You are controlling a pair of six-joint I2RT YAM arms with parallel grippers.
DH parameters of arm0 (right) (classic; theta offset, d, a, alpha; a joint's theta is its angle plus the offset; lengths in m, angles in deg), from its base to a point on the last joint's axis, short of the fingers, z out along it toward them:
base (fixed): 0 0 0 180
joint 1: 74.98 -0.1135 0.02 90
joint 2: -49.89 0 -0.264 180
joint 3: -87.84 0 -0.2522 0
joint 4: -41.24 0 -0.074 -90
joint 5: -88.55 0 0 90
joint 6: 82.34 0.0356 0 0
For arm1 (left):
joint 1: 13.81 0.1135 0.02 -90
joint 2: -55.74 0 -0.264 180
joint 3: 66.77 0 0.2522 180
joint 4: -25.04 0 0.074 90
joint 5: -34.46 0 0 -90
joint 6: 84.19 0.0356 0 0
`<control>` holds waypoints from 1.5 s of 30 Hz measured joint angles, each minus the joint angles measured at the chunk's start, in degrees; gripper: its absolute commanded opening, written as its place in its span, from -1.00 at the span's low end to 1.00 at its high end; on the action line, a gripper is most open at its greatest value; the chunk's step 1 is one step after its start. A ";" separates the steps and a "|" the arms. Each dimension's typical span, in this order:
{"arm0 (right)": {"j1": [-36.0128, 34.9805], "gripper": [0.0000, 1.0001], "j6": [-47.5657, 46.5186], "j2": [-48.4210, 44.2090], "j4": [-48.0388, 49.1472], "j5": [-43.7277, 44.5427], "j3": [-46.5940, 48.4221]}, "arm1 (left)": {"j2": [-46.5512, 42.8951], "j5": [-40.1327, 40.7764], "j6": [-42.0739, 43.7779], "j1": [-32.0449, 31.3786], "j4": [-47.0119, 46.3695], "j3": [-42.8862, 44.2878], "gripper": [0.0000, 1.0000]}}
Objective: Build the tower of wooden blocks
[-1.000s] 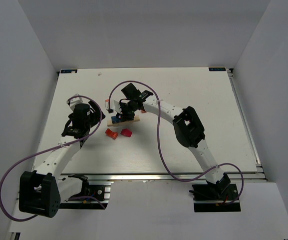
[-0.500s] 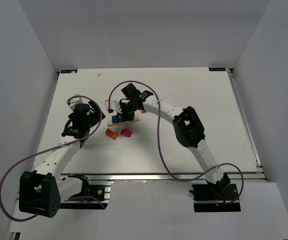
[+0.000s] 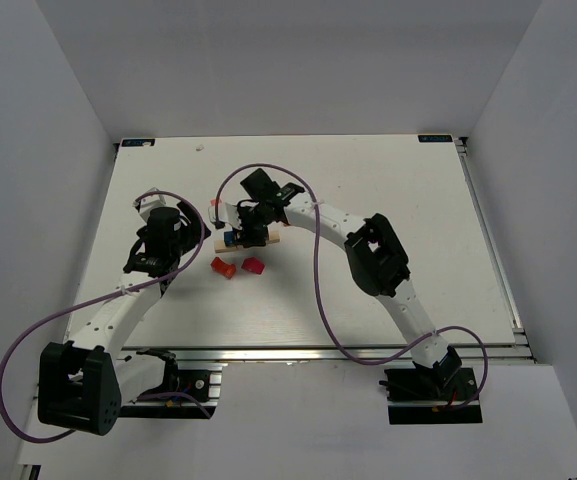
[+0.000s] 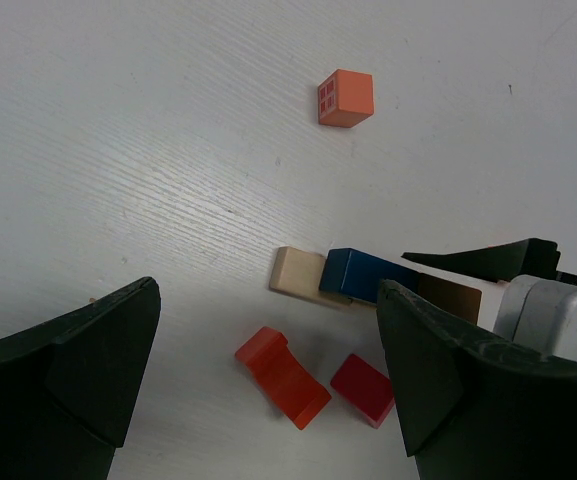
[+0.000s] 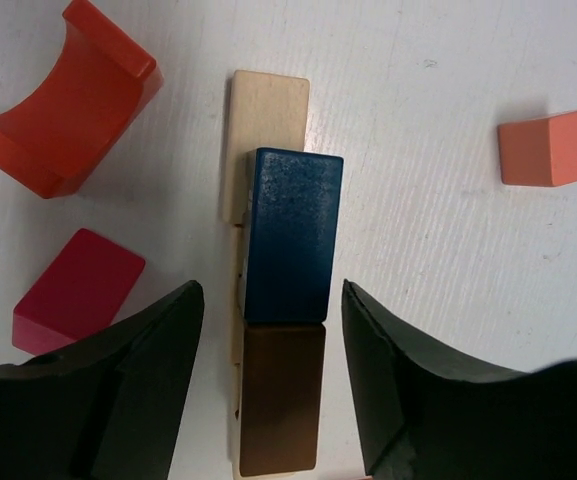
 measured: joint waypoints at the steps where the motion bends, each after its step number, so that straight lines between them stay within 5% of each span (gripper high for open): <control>1: -0.04 0.37 -0.13 0.00 0.20 0.00 -0.22 | 0.00 0.00 0.02 0.00 0.00 0.00 0.96; 7: -0.26 0.79 -0.68 -0.02 0.92 -0.04 -0.92 | 0.00 0.00 0.00 0.00 0.02 0.00 0.96; 18: -0.26 0.79 -1.92 -7.06 6.19 -0.74 -9.16 | -1.68 -0.42 -0.70 0.00 0.46 0.00 0.96; 26: -0.31 0.79 0.39 -21.51 17.94 -2.19 -20.65 | -4.15 -2.49 -1.97 0.00 1.09 0.31 0.96; 36: -0.24 0.79 21.99 -46.01 44.59 9.60 -52.46 | -4.11 -8.96 -3.67 0.00 1.27 -2.58 0.77; 45: 0.94 0.79 40.70 -55.93 49.11 20.20 -69.75 | 0.26 -10.40 -1.66 -0.02 0.72 -7.28 0.68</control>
